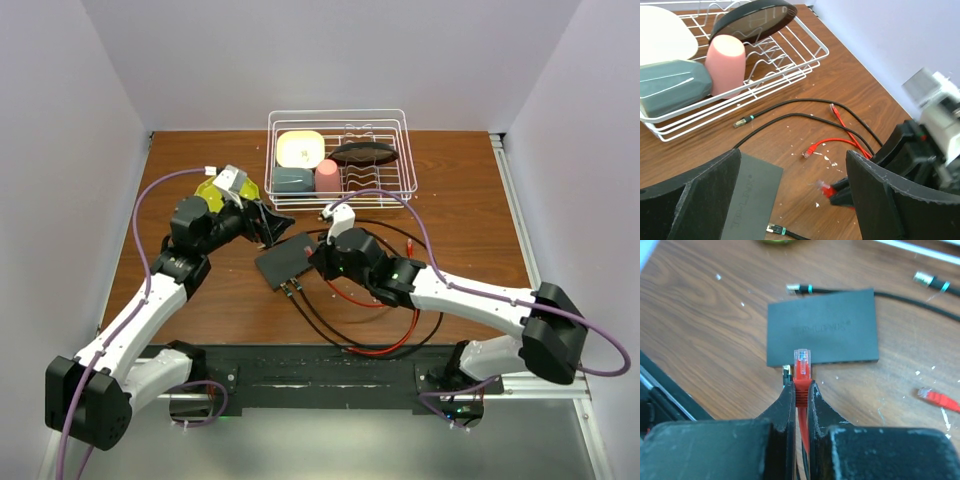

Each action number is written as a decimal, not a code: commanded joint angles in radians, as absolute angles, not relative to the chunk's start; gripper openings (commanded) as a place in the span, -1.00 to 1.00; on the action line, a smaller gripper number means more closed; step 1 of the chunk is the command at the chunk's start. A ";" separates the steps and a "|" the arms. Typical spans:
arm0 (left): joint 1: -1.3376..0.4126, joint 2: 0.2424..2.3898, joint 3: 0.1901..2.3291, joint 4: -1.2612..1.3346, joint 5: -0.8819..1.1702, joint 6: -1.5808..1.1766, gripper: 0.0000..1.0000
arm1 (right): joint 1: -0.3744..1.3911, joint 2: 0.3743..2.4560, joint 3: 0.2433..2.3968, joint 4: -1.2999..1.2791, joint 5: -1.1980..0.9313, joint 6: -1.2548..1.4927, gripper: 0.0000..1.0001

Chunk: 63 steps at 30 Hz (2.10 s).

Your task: Insert the plug into the switch port

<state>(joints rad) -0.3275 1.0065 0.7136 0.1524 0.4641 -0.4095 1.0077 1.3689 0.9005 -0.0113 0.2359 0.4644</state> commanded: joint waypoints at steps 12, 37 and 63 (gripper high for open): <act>-0.325 0.957 0.647 0.385 0.741 -0.425 0.67 | 0.973 1.122 0.747 0.181 0.094 0.287 -1.00; -0.454 1.092 0.701 0.359 0.876 -0.336 0.04 | 0.959 0.994 0.667 0.281 -0.040 0.272 -1.00; -0.486 1.114 0.669 0.538 0.979 -0.422 -1.00 | 0.959 1.008 0.683 0.272 -0.031 0.293 -0.50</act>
<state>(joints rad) -0.4759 1.1351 0.6636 0.4328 0.9489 -0.4088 0.9535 1.0142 0.6609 0.2443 -0.0364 0.2726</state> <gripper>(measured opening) 0.089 0.082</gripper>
